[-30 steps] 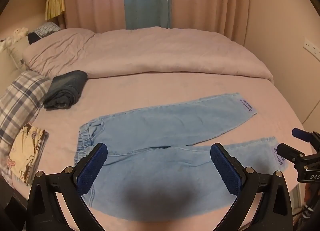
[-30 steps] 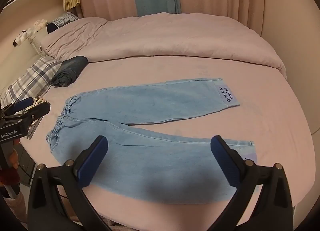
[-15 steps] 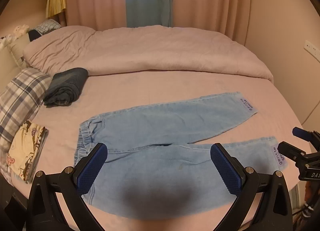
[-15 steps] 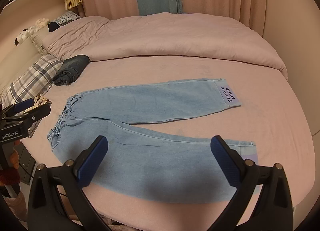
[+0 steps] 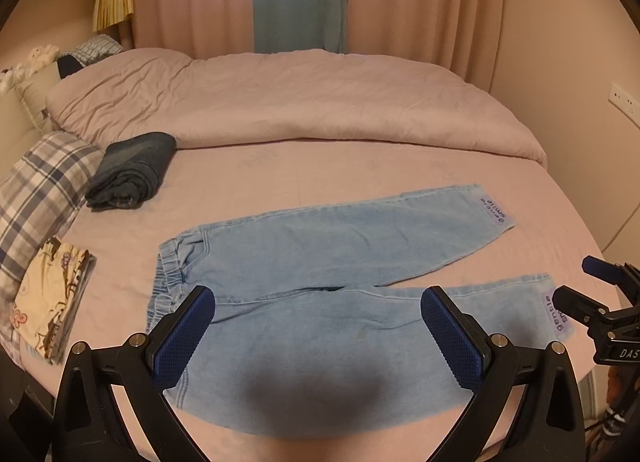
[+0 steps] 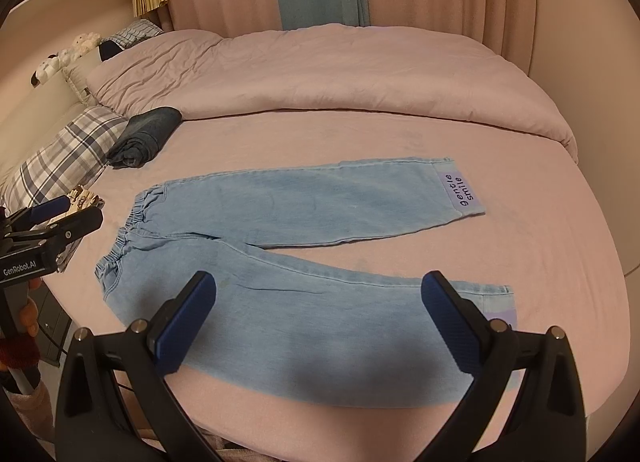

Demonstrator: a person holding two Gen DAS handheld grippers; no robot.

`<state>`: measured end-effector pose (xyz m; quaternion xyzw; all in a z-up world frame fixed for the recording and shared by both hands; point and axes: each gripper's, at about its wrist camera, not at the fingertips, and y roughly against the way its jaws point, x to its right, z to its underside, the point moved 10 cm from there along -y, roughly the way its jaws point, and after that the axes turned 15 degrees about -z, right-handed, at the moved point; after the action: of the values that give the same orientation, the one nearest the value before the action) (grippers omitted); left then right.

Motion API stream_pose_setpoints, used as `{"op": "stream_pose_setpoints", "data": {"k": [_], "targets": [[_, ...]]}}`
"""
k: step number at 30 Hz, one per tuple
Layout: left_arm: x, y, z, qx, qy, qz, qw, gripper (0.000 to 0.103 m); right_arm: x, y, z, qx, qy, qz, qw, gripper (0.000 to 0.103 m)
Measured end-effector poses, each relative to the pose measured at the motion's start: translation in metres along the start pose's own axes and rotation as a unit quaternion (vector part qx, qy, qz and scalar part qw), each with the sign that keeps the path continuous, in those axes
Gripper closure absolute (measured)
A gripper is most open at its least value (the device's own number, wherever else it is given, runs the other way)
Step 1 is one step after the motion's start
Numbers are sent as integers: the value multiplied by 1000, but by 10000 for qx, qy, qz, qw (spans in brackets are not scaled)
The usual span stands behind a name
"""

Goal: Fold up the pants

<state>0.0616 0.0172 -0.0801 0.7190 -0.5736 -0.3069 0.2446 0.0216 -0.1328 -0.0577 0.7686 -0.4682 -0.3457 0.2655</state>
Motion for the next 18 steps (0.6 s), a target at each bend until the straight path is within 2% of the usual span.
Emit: {"op": "stream_pose_setpoints", "data": {"k": [18], "targets": [[-2,-1,1,-53,20,24,10000,0,-5,-5,4,-45,28,-9,10000,0]]}}
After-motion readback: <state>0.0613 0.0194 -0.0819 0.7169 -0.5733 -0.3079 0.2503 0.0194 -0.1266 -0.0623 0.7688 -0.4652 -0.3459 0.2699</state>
